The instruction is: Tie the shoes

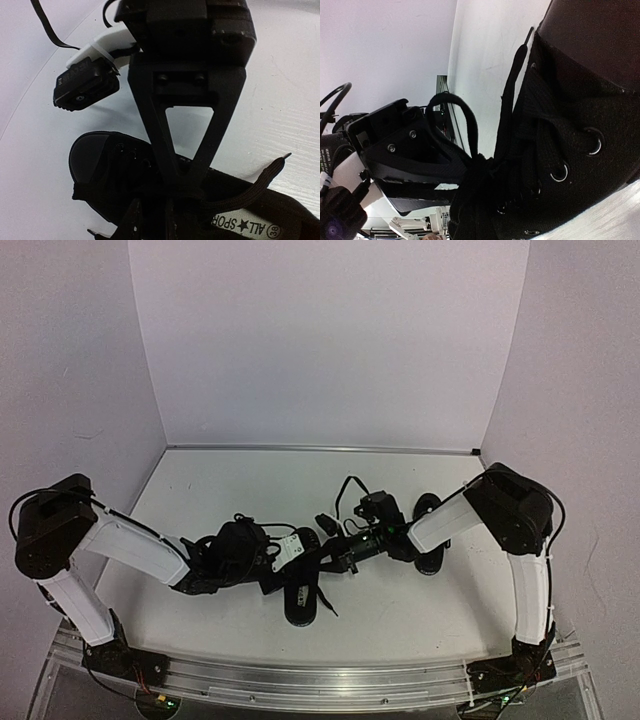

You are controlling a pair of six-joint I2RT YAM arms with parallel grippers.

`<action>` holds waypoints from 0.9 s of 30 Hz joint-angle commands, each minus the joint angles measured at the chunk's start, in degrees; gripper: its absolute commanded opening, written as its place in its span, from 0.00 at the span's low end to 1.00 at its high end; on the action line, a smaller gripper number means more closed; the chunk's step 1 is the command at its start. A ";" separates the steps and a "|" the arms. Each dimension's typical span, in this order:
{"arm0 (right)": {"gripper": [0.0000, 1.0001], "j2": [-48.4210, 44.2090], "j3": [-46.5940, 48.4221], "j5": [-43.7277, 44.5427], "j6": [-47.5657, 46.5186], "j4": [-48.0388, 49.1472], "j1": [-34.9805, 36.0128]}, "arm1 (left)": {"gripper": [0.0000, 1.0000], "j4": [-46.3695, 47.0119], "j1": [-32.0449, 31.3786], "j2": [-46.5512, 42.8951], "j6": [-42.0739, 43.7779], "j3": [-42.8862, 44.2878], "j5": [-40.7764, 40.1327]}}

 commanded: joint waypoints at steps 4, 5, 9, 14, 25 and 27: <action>0.00 -3.58 -1.21 1.67 -0.60 2.22 0.17 | 0.22 -5.19 0.19 -7.61 0.55 -0.81 1.33; 0.00 -3.77 -1.36 1.78 -0.64 2.22 0.07 | 0.24 -5.74 0.19 -8.33 0.52 -1.10 1.23; 0.00 -4.62 -1.88 2.44 -0.73 2.17 -0.22 | 0.29 -7.14 0.60 -10.38 0.26 -2.53 0.63; 0.00 -5.57 -2.35 3.00 -1.03 2.13 -0.39 | 0.39 -7.92 2.75 -13.60 -1.64 -3.00 0.71; 0.00 -6.04 -1.98 3.14 -1.09 1.97 -0.41 | 0.65 -8.31 9.28 -13.79 -15.82 1.58 16.13; 0.00 -6.16 -1.92 3.14 -1.17 1.89 -0.41 | 0.66 -7.96 9.79 -12.58 -17.32 2.43 18.28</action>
